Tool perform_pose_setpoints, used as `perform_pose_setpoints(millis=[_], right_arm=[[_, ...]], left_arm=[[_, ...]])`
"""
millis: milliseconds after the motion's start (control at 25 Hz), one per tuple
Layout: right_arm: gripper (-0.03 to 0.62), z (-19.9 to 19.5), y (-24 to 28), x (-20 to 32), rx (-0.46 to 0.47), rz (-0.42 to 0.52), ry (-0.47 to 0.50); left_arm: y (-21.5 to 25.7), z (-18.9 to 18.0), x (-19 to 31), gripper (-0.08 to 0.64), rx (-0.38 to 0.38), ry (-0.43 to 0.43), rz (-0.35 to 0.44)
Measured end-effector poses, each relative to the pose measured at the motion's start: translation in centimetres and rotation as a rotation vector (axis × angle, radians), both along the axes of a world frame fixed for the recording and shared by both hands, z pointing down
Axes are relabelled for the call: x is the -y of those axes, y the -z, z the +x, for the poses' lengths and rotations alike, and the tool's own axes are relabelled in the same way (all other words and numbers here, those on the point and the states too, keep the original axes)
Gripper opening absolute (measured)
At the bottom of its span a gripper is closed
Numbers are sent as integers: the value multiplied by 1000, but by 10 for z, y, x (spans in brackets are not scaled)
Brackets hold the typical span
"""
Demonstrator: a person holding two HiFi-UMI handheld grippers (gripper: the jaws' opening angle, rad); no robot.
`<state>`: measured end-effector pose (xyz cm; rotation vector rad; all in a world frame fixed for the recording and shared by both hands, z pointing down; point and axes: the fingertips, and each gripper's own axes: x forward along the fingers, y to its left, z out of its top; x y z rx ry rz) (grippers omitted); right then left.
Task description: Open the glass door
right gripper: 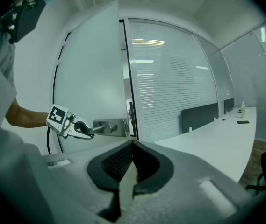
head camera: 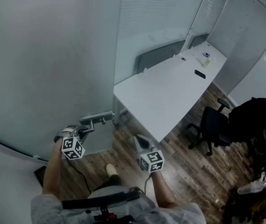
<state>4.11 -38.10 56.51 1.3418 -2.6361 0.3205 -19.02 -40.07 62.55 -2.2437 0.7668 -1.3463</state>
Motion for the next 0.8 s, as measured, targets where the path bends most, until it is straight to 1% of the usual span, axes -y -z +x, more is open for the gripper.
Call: perform_pose_setpoints(millis=[400, 520, 800], right_arm=[[2, 12, -2, -63, 10, 9, -39], [2, 20, -3, -83, 13, 11, -50], [2, 33, 0, -120, 28, 25, -80]], left_arm=[[2, 10, -45, 29, 19, -58, 23], [1, 15, -61, 29, 32, -64, 29], [-3, 22, -96, 28, 58, -93, 15]])
